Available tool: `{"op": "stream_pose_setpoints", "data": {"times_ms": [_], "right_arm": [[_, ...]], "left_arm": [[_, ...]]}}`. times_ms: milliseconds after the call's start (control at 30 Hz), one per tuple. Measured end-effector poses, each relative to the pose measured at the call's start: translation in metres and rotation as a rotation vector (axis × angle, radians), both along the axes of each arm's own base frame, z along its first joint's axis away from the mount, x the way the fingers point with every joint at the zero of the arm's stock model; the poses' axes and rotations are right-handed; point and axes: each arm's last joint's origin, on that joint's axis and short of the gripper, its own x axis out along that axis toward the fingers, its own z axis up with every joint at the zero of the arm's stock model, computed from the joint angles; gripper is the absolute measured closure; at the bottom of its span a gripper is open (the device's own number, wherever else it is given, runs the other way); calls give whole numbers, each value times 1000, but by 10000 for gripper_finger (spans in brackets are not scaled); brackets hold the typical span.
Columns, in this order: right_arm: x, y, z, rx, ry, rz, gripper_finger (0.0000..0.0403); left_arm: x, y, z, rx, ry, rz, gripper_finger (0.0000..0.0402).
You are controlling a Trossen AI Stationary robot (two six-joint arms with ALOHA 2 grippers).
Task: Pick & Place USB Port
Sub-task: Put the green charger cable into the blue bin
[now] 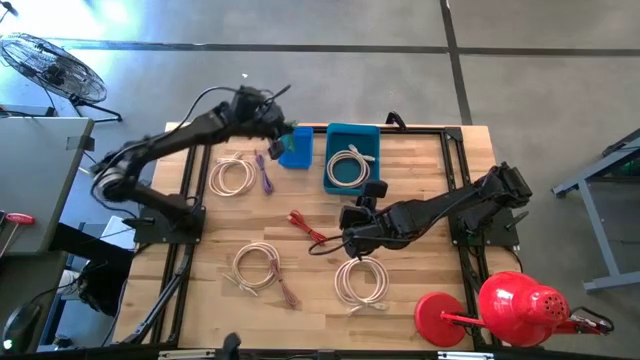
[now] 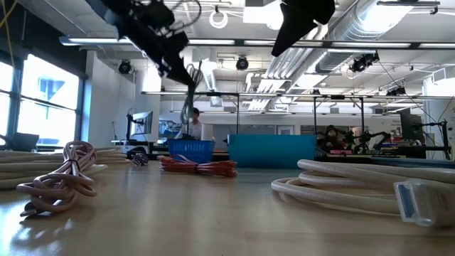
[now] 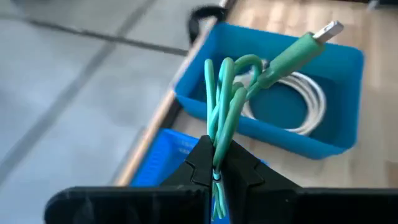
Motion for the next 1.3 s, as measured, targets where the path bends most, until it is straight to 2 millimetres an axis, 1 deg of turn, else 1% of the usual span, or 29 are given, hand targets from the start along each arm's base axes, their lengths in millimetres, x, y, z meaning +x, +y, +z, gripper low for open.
{"op": "stream_pose_setpoints", "data": {"times_ms": [67,167,267,367,800,967,1300], "right_arm": [[0,0,0,1,1,1,289],[0,0,0,10,1,1,289],[-1,2,0,20,3,7,289],[-1,3,-1,26,6,12,289],[-1,4,-1,44,10,16,289],[-1,4,-1,44,10,16,289],[-1,4,-1,50,1,6,289]], "left_arm": [[4,15,-13,-93,4,4,396],[11,31,-30,-184,9,11,396],[12,42,-45,-241,27,38,396],[13,47,-53,-257,37,54,396],[15,49,-70,-339,81,56,396],[13,47,-73,-379,113,58,396],[11,45,-74,-415,121,39,394]]}}
